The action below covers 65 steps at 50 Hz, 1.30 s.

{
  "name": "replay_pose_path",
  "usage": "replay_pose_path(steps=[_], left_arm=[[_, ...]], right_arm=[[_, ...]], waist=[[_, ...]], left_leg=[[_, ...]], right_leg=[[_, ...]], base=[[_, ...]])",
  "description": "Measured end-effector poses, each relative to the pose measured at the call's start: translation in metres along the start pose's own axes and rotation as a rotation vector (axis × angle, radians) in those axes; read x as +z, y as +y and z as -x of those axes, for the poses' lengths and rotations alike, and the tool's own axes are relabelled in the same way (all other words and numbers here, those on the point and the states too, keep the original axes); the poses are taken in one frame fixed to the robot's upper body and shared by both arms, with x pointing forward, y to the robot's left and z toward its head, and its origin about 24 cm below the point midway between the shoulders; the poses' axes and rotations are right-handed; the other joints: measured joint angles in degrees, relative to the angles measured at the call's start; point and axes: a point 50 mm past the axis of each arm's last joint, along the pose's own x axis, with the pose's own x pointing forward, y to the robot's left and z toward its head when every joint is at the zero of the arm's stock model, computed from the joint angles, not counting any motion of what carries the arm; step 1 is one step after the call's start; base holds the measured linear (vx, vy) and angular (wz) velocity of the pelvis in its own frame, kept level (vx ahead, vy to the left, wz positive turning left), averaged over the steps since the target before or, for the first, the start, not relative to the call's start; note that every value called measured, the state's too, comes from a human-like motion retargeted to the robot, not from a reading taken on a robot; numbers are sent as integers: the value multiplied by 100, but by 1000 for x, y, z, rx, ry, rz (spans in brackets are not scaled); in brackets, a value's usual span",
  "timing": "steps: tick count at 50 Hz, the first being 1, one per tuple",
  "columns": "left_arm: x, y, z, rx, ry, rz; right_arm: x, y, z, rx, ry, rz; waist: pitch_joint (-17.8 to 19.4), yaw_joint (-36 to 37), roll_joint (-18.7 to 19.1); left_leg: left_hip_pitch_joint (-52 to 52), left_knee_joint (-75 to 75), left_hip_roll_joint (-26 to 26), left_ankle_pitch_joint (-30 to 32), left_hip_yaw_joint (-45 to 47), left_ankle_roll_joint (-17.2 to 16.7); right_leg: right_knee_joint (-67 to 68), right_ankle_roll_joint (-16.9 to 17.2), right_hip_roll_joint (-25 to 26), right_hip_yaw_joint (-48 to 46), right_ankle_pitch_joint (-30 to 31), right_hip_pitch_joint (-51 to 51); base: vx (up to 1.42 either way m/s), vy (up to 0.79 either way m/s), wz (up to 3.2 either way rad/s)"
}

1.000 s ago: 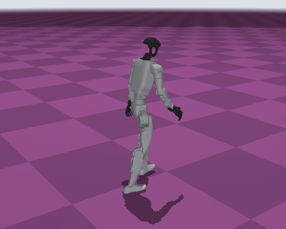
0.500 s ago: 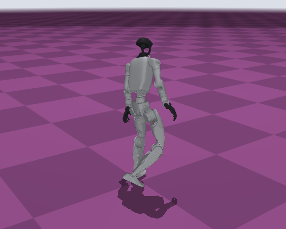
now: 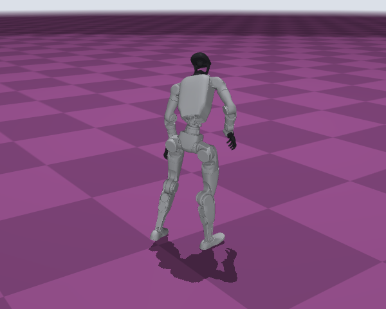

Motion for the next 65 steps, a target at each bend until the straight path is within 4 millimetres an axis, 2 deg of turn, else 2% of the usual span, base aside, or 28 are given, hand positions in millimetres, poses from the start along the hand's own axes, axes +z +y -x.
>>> replay_pose_path(steps=[3, 7, 12, 15, 17, 19, 21, 23, 25, 28, 30, 33, 37, 40, 42, 45, 48, 50, 52, 55, 58, 60, 62, 65], left_arm=[[-44, 16, 15, 0, 166, 96], [-100, 37, 41, 29, 380, 161], [-152, 70, 67, 123, 581, 173], [-172, 104, 75, 240, 638, 145], [-182, 130, 80, 329, 655, 116], [-190, 154, 86, 397, 675, 83], [-199, 174, 95, 438, 714, 47], [-209, 192, 106, 451, 773, 0], [-217, 208, 117, 449, 785, -22], [-228, 237, 137, 459, 879, -182], [-230, 256, 146, 457, 954, -327], [-222, 283, 143, 494, 941, -436], [-206, 315, 136, 553, 884, -538], [-193, 340, 135, 608, 848, -593], [-185, 354, 135, 661, 834, -622], [-176, 371, 137, 744, 821, -639], [-173, 380, 145, 850, 823, -609], [-178, 373, 147, 913, 821, -574], [-183, 354, 144, 951, 799, -550], [-194, 306, 130, 910, 764, -506], [-206, 246, 122, 782, 771, -446], [-208, 198, 116, 686, 787, -403], [-200, 151, 104, 609, 781, -335], [-155, 86, 66, 549, 678, -181]], right_arm=[[24, -12, -24, -25, -76, 10], [63, -32, -52, -107, -185, -4], [127, -63, -78, -237, -379, -26], [168, -77, -81, -304, -524, -47], [196, -84, -78, -337, -633, -65], [224, -89, -71, -352, -751, -80], [251, -94, -60, -345, -874, -90], [276, -98, -44, -314, -1002, -88], [298, -100, -25, -299, -1161, 7], [325, -99, 7, -201, -1362, 111], [339, -98, 34, -113, -1496, 177], [351, -87, 78, -6, -1722, 392], [340, -64, 123, 263, -1899, 670], [324, -57, 140, 429, -1910, 829], [314, -59, 140, 455, -1865, 901], [303, -71, 130, 379, -1770, 920], [290, -87, 114, 243, -1649, 833], [275, -100, 101, 159, -1531, 740], [250, -113, 89, 81, -1361, 591], [195, -131, 79, -25, -1032, 344], [130, -135, 76, -114, -686, 95], [89, -135, 79, -178, -475, -7], [49, -129, 84, -232, -283, -40], [-4, -114, 97, -297, -24, -63]], waist=[[0, 230, 151], [-21, 754, 515], [-188, 1714, 962], [-453, 2362, 1183], [-599, 2794, 1302], [-702, 3177, 1397], [-772, 3454, 1495], [-791, 3595, 1670], [-853, 3631, 1919], [-935, 3489, 2110], [-923, 3313, 2165], [-840, 3002, 2198], [-710, 2564, 2148], [-567, 2203, 2073], [-347, 1962, 1873], [-79, 1635, 1583], [-123, 1447, 1446], [-149, 1268, 1388], [-143, 1001, 1265], [-107, 546, 1160], [-27, -168, 1002], [0, -632, 955], [0, -1147, 873], [0, -1986, 648]], left_leg=[[-127, 954, 126, 29, 462, 182], [-215, 1283, -58, -78, 374, 71], [11, -270, -189, -187, 742, 38], [182, -1645, -320, -23, 851, -127], [259, -2254, -467, 248, 548, -352], [343, -2546, -594, 594, 46, -521], [474, -2541, -627, 779, -353, -546], [703, -2346, -516, 680, -516, -490], [934, -2073, -265, 395, -611, -567], [1120, -1776, -84, 155, -868, -630], [1222, -1658, -38, 78, -1115, -745], [1330, -1602, 57, 2, -1456, -1048], [1325, -1579, 158, -36, -1808, -1253], [1304, -1576, 285, -161, -2066, -1382], [1276, -1437, 161, -340, -2086, -930], [1356, -1333, 111, -671, -2134, -709], [1287, -1251, 673, -957, -1921, -867], [1222, -1125, 998, -1109, -1756, -1003], [1156, -895, 1134, -1236, -1649, -1049], [1069, -400, 1298, -1373, -1408, -931], [1068, 165, 1272, -1241, -1099, -444], [949, 585, 1411, -983, -830, -223], [790, 942, 1533, -641, -540, -143], [579, 1258, 1600, -71, -2, -124]], right_leg=[[66, -213, 46, 34, -269, 334], [385, -416, 135, 137, -696, 643], [825, -283, 229, 217, -1127, 862], [1050, -184, 360, 253, -1354, 967], [1125, -227, 466, 298, -1478, 1140], [1171, -374, 560, 345, -1558, 1350], [1323, -620, 634, 346, -1589, 1537], [1843, -944, 698, 261, -1557, 1638], [3012, -1204, 738, 71, -1327, 1443], [5279, -1104, 399, -266, -598, 628], [6319, -962, 77, -469, -380, 160], [6749, -895, -417, -755, -697, -327], [5658, -857, -875, -893, -886, -752], [3838, -720, -985, -959, -714, -761], [2320, -511, -1104, -857, -397, -633], [504, 105, -1298, -637, -77, -561], [3, 309, -1002, -670, -359, -1090], [0, 309, -810, -914, -578, -1364], [0, 309, -749, -1176, -481, -1405], [0, 309, -663, -1254, 271, -1374], [0, 309, -766, -1079, 953, -1191], [10, 115, -557, -908, 1015, -1207], [250, 17, -352, -730, 805, -1372], [313, 31, -122, -517, 691, -1535]], base=[[44, -24, -16], [45, -18, -26], [46, -13, -20], [51, -8, -20], [54, -5, -30], [53, -3, -29], [52, -2, -10], [51, -1, 20], [49, -1, 45], [46, -4, 77], [44, -10, 107], [40, -15, 109], [34, -21, 93], [32, -31, 74], [34, -41, 59], [38, -50, 29], [34, -68, -55], [35, -67, -67], [43, -57, -23], [54, -47, 4], [58, -31, 6], [45, -40, -54], [38, -44, -79], [36, -37, -63]])
